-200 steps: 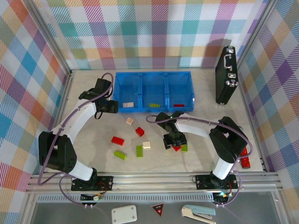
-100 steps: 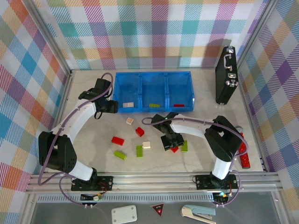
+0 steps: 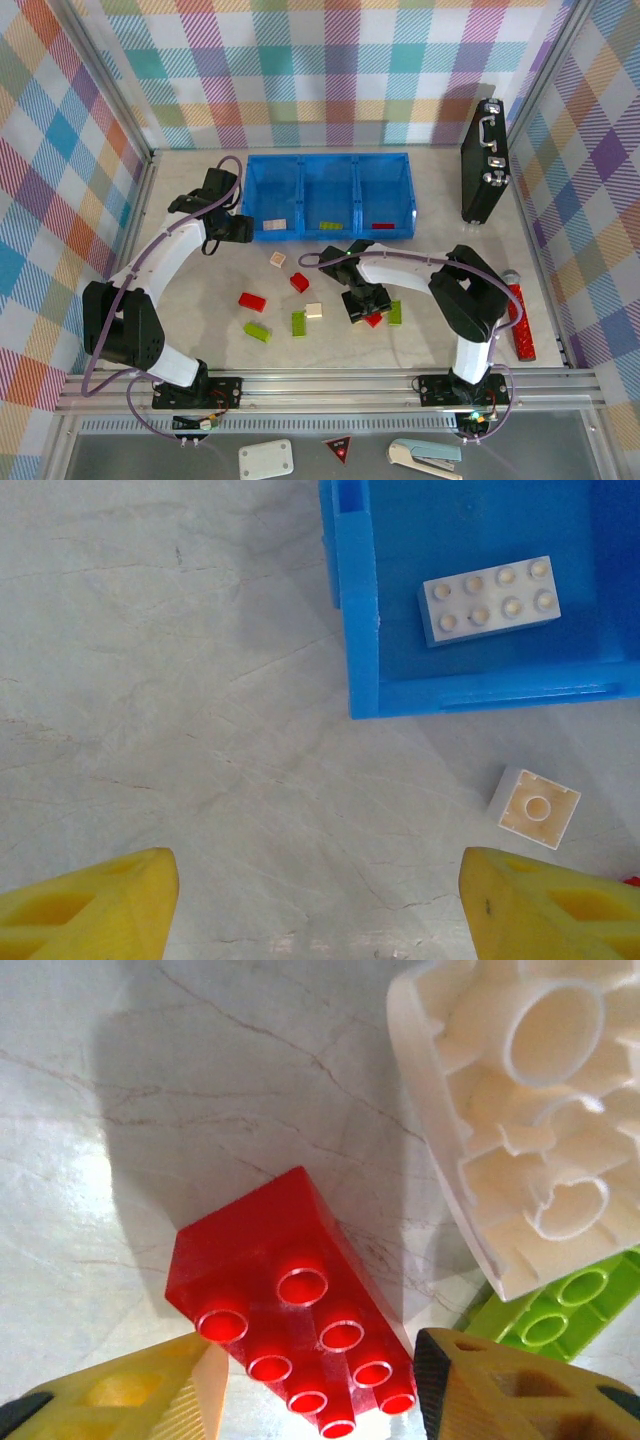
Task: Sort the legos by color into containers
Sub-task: Pick up the lego from the bottom-center of the table.
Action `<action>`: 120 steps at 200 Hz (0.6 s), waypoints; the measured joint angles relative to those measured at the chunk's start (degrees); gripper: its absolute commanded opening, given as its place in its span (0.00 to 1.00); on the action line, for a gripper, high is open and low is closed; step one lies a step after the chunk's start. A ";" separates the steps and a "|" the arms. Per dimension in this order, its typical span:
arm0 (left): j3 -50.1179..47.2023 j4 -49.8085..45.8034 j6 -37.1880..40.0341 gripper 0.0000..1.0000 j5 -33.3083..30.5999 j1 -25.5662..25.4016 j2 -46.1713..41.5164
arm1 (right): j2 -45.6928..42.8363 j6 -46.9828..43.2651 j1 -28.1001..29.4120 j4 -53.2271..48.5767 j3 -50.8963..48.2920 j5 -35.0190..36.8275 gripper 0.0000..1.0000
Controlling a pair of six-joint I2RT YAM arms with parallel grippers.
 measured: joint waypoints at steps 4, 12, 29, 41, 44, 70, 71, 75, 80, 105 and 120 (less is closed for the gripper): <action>0.00 0.00 0.00 0.74 0.11 0.00 0.00 | 0.20 -0.02 0.00 0.24 0.11 0.04 0.54; 0.00 0.00 0.00 0.74 0.13 0.00 0.00 | 0.72 -0.17 0.02 0.68 0.63 0.09 0.54; 0.00 0.00 0.00 0.73 0.15 0.00 0.00 | 1.44 -0.52 0.04 1.64 1.51 0.57 0.54; 0.00 0.00 0.00 0.74 0.15 0.00 0.00 | 1.57 -0.90 0.04 2.01 1.97 1.11 0.55; 0.00 0.00 0.00 0.73 0.15 0.00 0.00 | 1.60 -0.94 0.04 2.03 2.10 1.22 0.55; 0.00 0.00 0.00 0.74 0.17 0.00 0.00 | 1.64 -2.36 0.04 2.40 2.51 1.64 0.53; 0.00 0.00 0.00 0.74 0.15 0.00 0.00 | 1.66 -2.38 0.04 2.40 2.51 1.64 0.53; 0.00 0.00 0.00 0.74 0.17 0.00 0.00 | 1.68 -2.54 0.04 2.40 2.51 1.62 0.52; 0.00 0.00 0.00 0.73 0.17 0.00 0.00 | 1.75 -2.62 0.04 2.38 2.51 1.60 0.51; 0.00 0.00 0.00 0.73 0.15 0.00 0.00 | 1.84 -3.30 0.04 2.78 2.51 1.51 0.48; 0.00 0.00 0.00 0.74 0.15 0.00 0.00 | 1.84 -3.45 0.04 3.15 2.51 1.33 0.46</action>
